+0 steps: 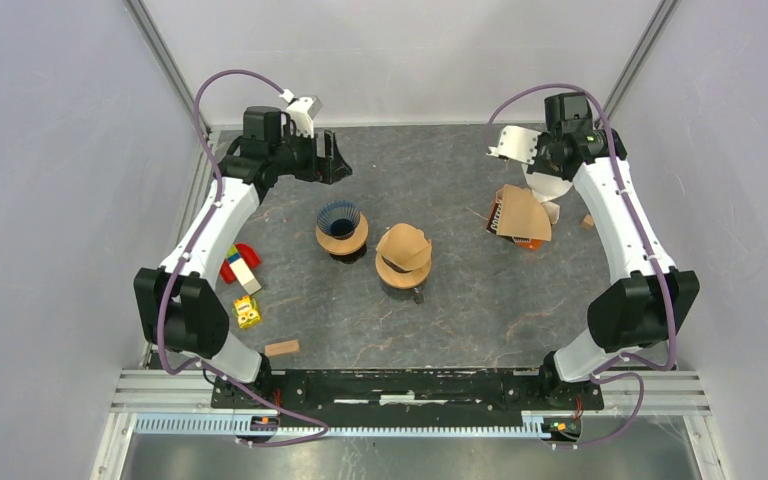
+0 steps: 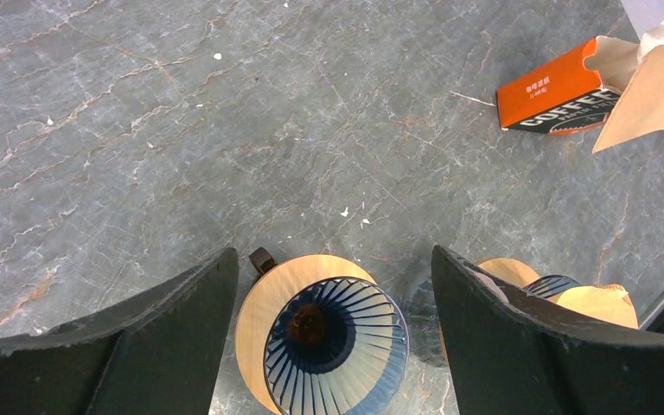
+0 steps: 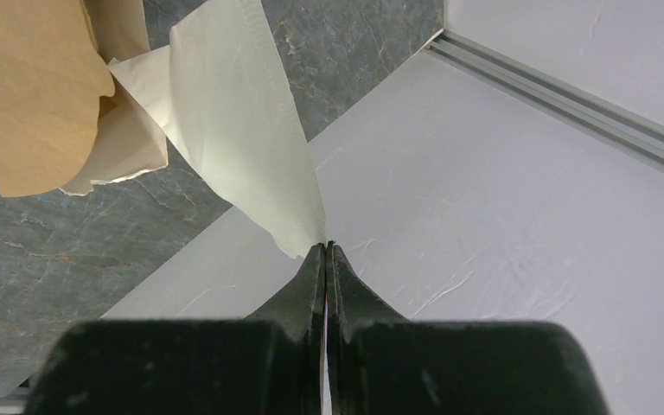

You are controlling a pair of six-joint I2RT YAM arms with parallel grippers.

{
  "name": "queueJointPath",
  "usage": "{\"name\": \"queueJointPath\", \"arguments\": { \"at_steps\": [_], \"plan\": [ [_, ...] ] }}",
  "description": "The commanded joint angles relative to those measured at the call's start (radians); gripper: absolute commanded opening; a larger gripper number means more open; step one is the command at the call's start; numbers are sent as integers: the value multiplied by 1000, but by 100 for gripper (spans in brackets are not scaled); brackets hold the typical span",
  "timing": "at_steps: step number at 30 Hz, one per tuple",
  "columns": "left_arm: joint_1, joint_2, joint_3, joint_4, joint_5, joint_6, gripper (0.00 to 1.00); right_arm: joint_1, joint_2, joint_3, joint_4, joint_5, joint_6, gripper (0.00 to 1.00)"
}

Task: Place the coffee filter in the dripper
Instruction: Pick up the coffee filter from the coffee filter holder.

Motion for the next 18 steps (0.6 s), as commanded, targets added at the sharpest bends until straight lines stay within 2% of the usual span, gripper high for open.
{"name": "queueJointPath", "arguments": {
  "at_steps": [1, 7, 18],
  "plan": [
    [-7, 2, 43, 29, 7, -13, 88, -2, 10, 56, 36, 3, -9, 0],
    [-9, -4, 47, 28, 7, -6, 88, -2, 38, 147, -68, -127, 20, 0],
    [-10, -2, 45, 26, 9, -5, 88, -2, -26, 42, -49, -145, 83, 0]
  ]
}}
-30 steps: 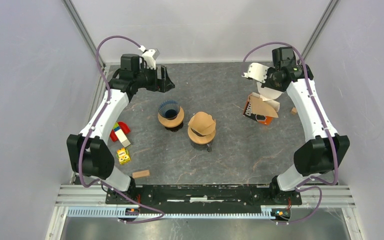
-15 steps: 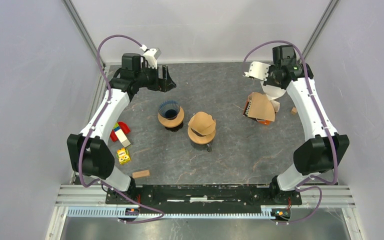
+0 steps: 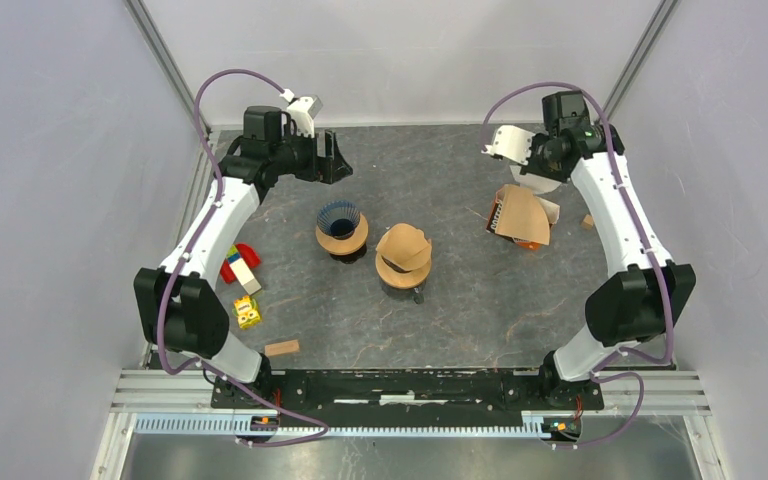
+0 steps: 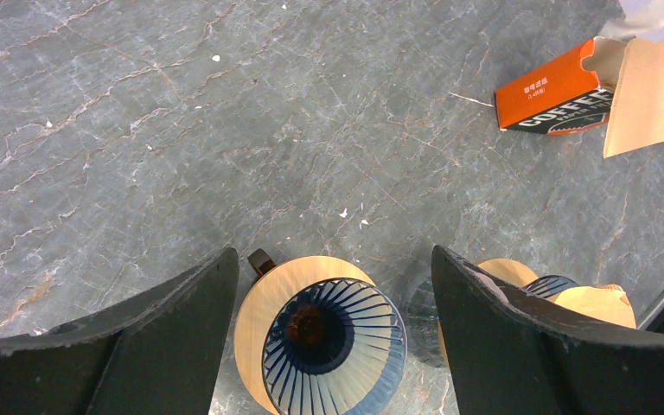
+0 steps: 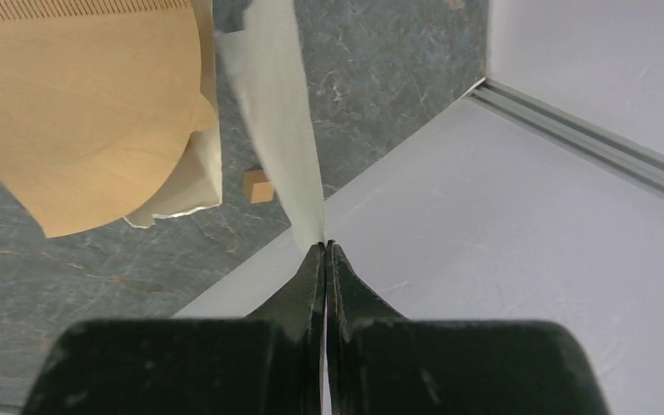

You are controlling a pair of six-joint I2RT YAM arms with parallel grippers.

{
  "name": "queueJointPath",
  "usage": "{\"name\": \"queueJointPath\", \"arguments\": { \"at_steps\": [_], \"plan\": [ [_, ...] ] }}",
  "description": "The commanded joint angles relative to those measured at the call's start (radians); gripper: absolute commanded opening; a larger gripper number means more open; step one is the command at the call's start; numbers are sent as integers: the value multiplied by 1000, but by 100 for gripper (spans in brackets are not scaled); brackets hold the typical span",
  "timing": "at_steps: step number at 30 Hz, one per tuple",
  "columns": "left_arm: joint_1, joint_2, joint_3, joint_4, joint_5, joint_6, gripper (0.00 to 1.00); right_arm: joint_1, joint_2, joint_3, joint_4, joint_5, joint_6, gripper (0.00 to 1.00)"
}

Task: Place the coffee filter in the dripper
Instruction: Pick up the coffee filter from the coffee filter holder.

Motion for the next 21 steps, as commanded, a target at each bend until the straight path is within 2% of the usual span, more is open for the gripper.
{"name": "queueJointPath", "arguments": {
  "at_steps": [1, 10, 15, 21],
  "plan": [
    [-5, -2, 41, 27, 8, -5, 88, -2, -69, -1, 22, -19, 60, 0],
    [-7, 0, 43, 27, 7, -2, 88, -2, -121, 53, 102, 22, 147, 0],
    [-15, -3, 53, 27, 43, 22, 88, -2, -159, 64, 69, -162, 127, 0],
    [-92, -35, 81, -4, 106, 143, 88, 0, -158, 120, 58, -491, 182, 0]
  ]
}}
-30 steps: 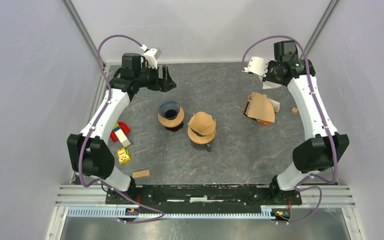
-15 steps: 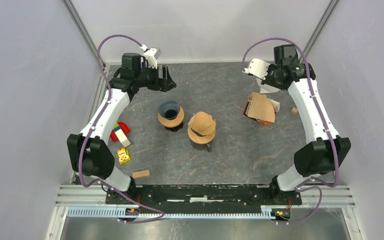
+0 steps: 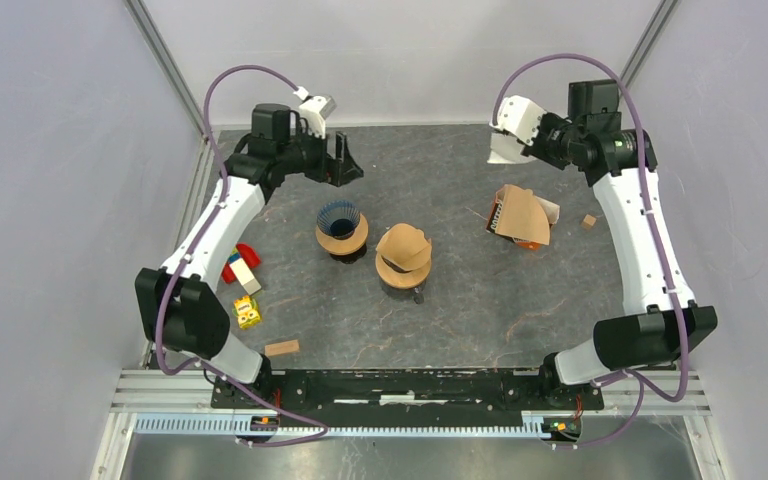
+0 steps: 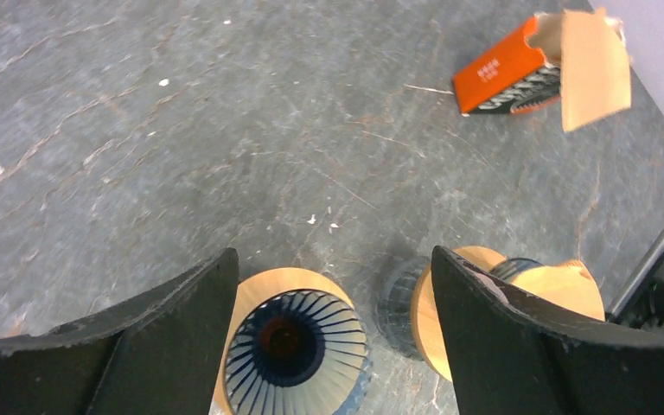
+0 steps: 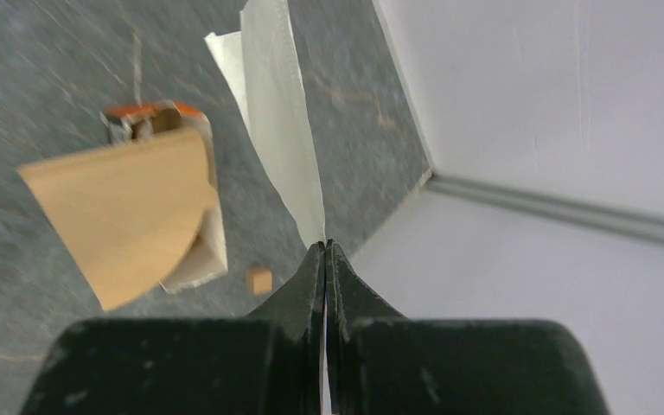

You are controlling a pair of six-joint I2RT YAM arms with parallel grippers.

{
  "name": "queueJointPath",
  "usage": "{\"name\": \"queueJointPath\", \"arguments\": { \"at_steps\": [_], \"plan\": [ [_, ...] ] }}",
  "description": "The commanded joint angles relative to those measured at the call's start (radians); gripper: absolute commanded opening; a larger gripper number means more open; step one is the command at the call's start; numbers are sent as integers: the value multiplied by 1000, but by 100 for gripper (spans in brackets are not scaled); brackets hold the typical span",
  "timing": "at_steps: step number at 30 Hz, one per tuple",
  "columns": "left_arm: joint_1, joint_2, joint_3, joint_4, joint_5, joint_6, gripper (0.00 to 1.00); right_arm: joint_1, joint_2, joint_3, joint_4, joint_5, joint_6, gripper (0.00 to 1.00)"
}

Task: Place the coffee filter in the dripper
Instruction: Pick up the coffee filter from the coffee filter holder.

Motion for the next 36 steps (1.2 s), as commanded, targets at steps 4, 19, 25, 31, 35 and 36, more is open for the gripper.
{"name": "queueJointPath", "arguments": {
  "at_steps": [4, 19, 25, 31, 35, 36],
  "plan": [
    [-137, -36, 127, -75, 65, 194, 88, 18, -34, 67, 42, -457, 102, 0],
    [-334, -97, 213, -148, 52, 411, 93, 245, -51, -56, 121, -665, 176, 0],
    [-361, -103, 164, -132, 89, 408, 76, 247, -50, -88, 118, -688, 167, 0],
    [-379, -74, 169, -114, 103, 390, 44, 248, -63, -109, 117, -687, 164, 0],
    [-383, -59, 178, -94, 122, 357, 16, 248, -79, -136, 123, -673, 167, 0],
    [-382, -55, 181, -94, 126, 350, 10, 246, -86, -145, 128, -667, 171, 0]
  ]
}}
